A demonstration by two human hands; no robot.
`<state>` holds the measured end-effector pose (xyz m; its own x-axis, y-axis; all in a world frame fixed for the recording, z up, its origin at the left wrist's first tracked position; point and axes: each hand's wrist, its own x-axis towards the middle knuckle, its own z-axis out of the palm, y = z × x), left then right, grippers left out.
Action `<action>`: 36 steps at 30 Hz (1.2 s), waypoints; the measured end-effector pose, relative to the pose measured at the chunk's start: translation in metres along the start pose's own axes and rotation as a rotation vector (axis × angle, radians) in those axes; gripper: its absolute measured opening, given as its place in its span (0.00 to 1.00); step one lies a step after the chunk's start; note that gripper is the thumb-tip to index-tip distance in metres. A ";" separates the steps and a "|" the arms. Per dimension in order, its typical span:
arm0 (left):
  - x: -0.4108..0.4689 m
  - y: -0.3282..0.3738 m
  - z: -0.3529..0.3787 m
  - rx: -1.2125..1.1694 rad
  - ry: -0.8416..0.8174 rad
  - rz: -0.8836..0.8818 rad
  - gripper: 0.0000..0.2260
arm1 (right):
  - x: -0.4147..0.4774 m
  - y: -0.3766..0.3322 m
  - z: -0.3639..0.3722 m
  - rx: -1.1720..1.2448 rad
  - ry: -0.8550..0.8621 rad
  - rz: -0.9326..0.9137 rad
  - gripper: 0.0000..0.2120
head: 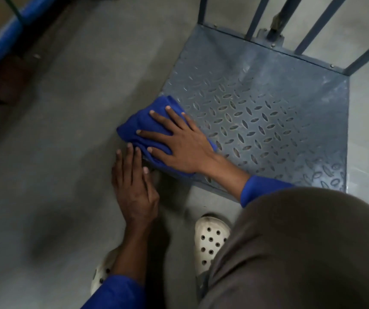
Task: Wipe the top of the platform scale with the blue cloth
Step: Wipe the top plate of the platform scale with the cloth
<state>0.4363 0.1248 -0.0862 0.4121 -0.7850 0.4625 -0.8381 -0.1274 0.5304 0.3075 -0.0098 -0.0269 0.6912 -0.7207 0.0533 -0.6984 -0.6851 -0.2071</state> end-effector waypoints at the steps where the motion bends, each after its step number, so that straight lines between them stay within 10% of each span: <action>1: 0.000 0.003 0.000 0.021 0.000 -0.005 0.20 | 0.007 0.002 0.001 -0.009 -0.007 -0.067 0.24; 9: 0.032 0.056 0.016 0.183 -0.217 -0.008 0.26 | 0.079 0.080 -0.029 0.068 -0.050 0.119 0.33; 16: 0.050 0.064 0.028 0.132 -0.201 -0.060 0.25 | 0.088 0.075 -0.016 -0.020 -0.074 -0.232 0.28; 29: 0.063 0.069 0.038 0.145 -0.207 -0.063 0.26 | 0.233 0.233 -0.041 -0.114 0.024 0.112 0.28; 36: 0.061 0.069 0.039 0.031 -0.088 -0.054 0.22 | 0.194 0.172 -0.028 -0.063 -0.019 0.131 0.31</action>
<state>0.3898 0.0442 -0.0493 0.4250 -0.8268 0.3685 -0.8266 -0.1885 0.5304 0.3164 -0.2705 -0.0244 0.5963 -0.8027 0.0107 -0.7927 -0.5909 -0.1497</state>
